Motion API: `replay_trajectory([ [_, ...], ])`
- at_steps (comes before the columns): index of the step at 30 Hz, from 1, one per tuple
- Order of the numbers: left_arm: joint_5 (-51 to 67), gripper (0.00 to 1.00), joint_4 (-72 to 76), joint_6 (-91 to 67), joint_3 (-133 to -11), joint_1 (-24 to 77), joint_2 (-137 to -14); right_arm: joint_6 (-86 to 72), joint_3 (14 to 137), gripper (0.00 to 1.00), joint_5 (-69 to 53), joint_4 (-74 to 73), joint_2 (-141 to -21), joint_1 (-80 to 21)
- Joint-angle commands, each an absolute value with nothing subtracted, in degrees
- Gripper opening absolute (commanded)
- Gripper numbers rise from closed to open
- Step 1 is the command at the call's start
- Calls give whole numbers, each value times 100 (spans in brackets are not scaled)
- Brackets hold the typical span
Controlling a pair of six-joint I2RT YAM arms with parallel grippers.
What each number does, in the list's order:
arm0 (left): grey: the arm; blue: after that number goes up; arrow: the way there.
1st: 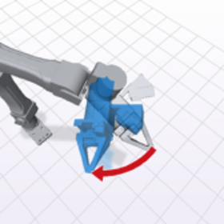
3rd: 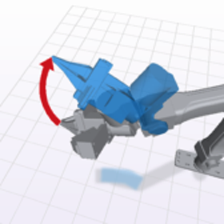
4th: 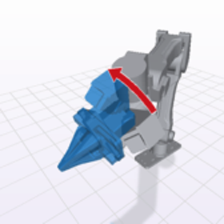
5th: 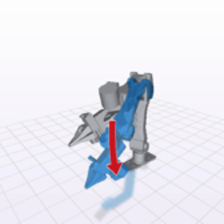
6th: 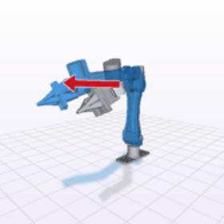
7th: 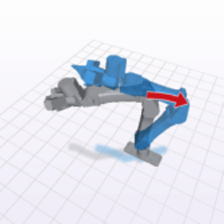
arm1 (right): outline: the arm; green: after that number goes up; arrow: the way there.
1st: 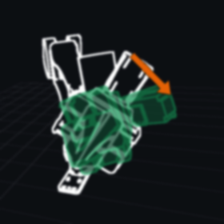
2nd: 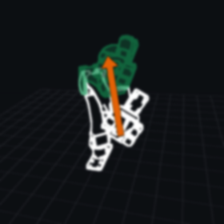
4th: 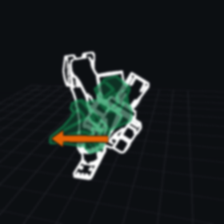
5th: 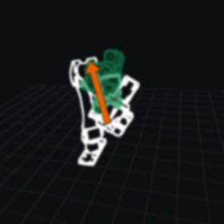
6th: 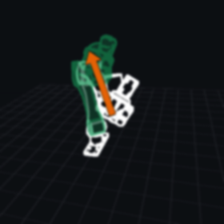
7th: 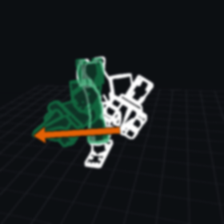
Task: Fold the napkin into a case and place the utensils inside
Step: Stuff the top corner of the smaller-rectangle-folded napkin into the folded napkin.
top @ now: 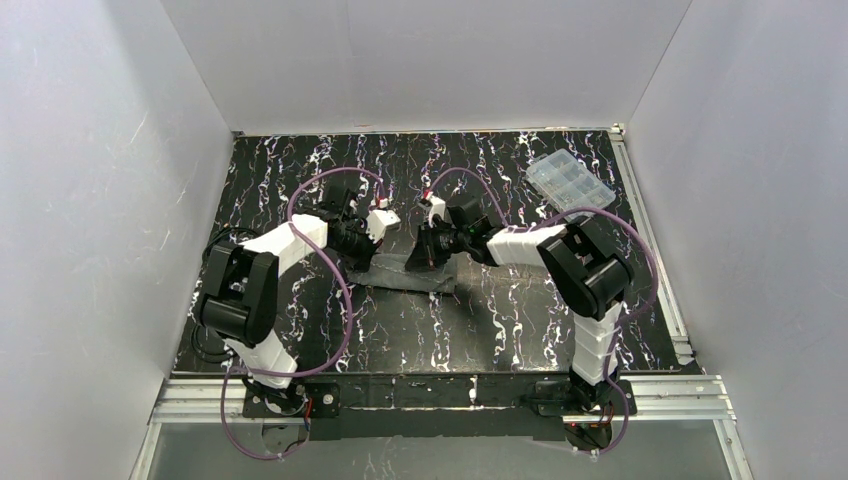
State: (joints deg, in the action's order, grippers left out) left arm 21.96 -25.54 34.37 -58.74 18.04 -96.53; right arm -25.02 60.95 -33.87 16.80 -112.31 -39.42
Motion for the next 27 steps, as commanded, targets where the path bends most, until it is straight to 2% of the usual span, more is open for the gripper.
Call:
replay_trajectory([
  [1, 2000, 0, -2474, 3290, -5656, 1794, -9412, -3233, 5905, 18, -3215, 2675, -10599, -3985],
  [6, 2106, 0, -2462, 3131, -5603, 1790, -9359, -4226, 5818, 19, -3040, 3844, -10625, -4181],
  [14, 2548, 1, -2677, 2684, -5849, 1759, -9318, -5231, 5634, 18, -3013, 5125, -11537, -4580],
  [27, 2732, 2, -2741, 2630, -5878, 1749, -9202, -4933, 6108, 16, -2623, 4621, -12066, -4744],
])
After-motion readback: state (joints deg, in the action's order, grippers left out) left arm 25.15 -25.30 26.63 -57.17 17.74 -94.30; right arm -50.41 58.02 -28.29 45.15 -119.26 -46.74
